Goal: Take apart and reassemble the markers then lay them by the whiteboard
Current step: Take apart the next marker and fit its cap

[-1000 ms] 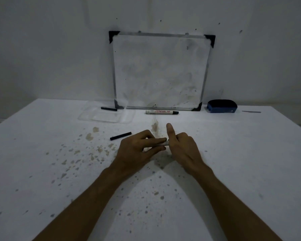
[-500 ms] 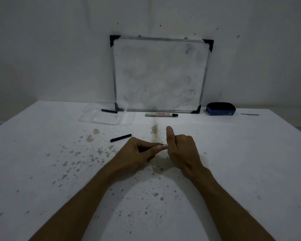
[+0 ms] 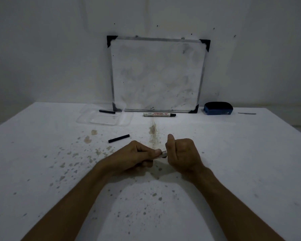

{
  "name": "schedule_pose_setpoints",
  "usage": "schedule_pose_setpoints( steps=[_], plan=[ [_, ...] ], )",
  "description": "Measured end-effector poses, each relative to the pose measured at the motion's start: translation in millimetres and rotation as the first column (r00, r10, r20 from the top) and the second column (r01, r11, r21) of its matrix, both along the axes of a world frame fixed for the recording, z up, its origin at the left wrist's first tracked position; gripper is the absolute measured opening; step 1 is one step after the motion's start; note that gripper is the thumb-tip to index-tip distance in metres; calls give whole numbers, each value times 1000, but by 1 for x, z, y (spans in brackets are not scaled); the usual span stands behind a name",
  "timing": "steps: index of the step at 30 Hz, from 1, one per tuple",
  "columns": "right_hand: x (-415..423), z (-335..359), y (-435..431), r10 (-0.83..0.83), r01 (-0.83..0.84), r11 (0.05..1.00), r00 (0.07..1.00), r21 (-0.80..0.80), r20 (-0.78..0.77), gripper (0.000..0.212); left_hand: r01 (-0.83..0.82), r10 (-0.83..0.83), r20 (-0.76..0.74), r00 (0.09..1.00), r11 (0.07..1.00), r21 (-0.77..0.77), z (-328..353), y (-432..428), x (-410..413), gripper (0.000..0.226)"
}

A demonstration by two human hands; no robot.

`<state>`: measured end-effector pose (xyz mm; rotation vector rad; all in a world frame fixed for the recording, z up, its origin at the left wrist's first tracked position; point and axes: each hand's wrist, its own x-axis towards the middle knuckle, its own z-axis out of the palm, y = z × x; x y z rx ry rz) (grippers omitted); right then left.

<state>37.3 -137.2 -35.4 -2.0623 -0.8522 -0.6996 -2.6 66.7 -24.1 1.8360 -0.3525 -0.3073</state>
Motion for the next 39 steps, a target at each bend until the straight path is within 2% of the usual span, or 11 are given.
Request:
schedule_pose_setpoints(
  steps=[5, 8, 11, 13, 15, 16, 18, 19, 24, 33, 39],
  plan=[
    [4, 13, 12, -274, 293, 955, 819, -43, -505, 67, -246, 247, 312, 917, 968, -42, -12, -17, -2, 30],
    [11, 14, 10, -322, 324, 935, 610, -144, -723, 61, -440, 101, 832, 546, 879, 182, -19, -20, 1, 31],
    [12, 15, 5, -266, 277, 951, 504, -138, -822, 44, -567, -107, 965, 241, 791, 229, -19, -18, 5, 29],
    [11, 16, 1, -272, 253, 955, 528, -157, -805, 38, -578, -141, 970, 196, 783, 231, -19, -20, 5, 30],
    [6, 17, -1, -287, 265, 952, 600, -153, -747, 39, -492, -50, 940, 336, 842, 221, -14, -23, 4, 30],
    [2, 16, -1, -304, 265, 950, 675, -164, -672, 41, -383, 44, 837, 546, 901, 202, -8, -21, 3, 29],
    [-4, 12, 0, -296, 234, 953, 853, -193, -429, 47, -123, 81, 324, 942, 986, 111, 3, -9, 4, 28],
    [-5, 9, 1, -235, 191, 969, 913, -160, -333, 49, -45, 39, 87, 995, 996, 71, 7, 2, 4, 33],
    [6, 7, 0, -159, 197, 970, 957, 144, -241, 65, -137, 108, -177, 978, 977, -160, 7, 40, 10, 67],
    [12, -9, -9, -305, 260, 951, 884, -170, -355, 26, -331, 302, -136, 943, 876, -349, 0, 9, 9, 39],
    [9, -12, -11, -435, 343, 883, 852, -319, -290, 38, -380, 378, -111, 919, 775, -504, -4, 4, 14, 29]
  ],
)
